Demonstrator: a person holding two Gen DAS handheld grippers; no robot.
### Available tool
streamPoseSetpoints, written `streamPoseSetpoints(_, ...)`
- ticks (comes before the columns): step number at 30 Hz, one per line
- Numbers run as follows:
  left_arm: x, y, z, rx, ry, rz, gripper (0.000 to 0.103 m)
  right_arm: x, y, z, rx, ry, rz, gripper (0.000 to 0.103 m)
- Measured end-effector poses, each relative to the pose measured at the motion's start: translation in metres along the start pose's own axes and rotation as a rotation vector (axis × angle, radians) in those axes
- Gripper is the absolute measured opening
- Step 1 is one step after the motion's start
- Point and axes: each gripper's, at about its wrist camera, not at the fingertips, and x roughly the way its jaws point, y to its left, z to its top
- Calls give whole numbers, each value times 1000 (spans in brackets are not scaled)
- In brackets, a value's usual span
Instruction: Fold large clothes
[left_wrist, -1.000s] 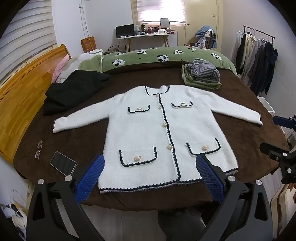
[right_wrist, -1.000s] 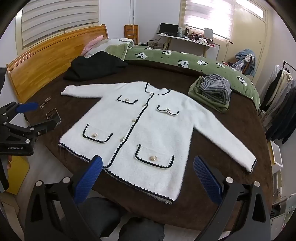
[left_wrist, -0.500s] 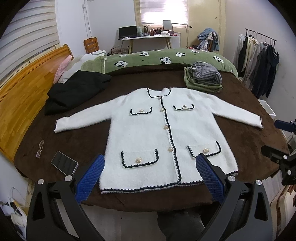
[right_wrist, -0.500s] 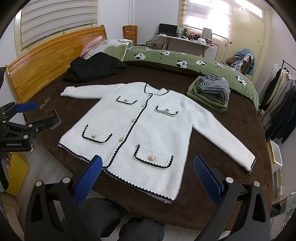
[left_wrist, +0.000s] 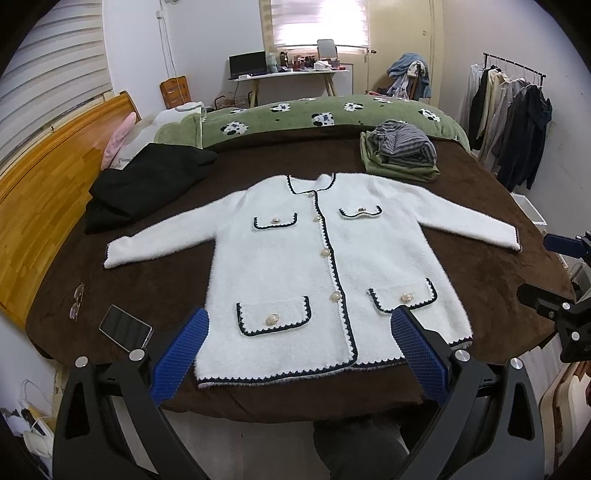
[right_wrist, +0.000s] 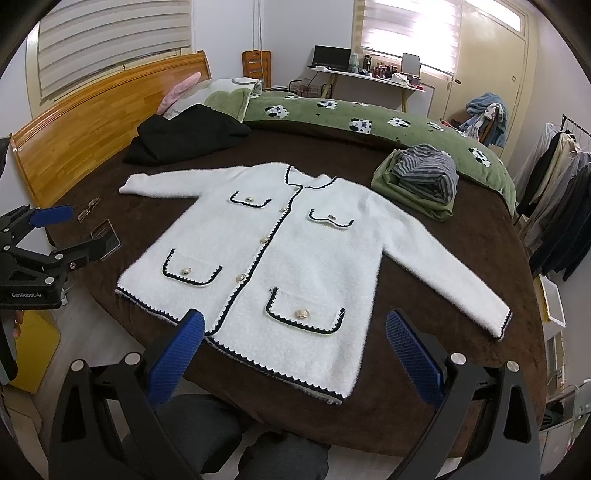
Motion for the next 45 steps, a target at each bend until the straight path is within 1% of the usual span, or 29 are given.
streamPoseSetpoints(18, 1, -2, -3, 0, 10, -3, 97, 2, -2, 0, -2, 2, -4, 97)
streamPoseSetpoints(27, 1, 1, -6, -17, 7, -9, 97, 2, -1, 0, 0, -2, -5, 97)
streamPoseSetpoints(41, 14, 5, -8, -29, 26, -8, 97, 9, 1, -2, 6, 16, -7, 97)
streamPoseSetpoints(45, 21, 2, -7, -23, 35, -10, 97, 10, -2, -1, 12, 16, -9, 97)
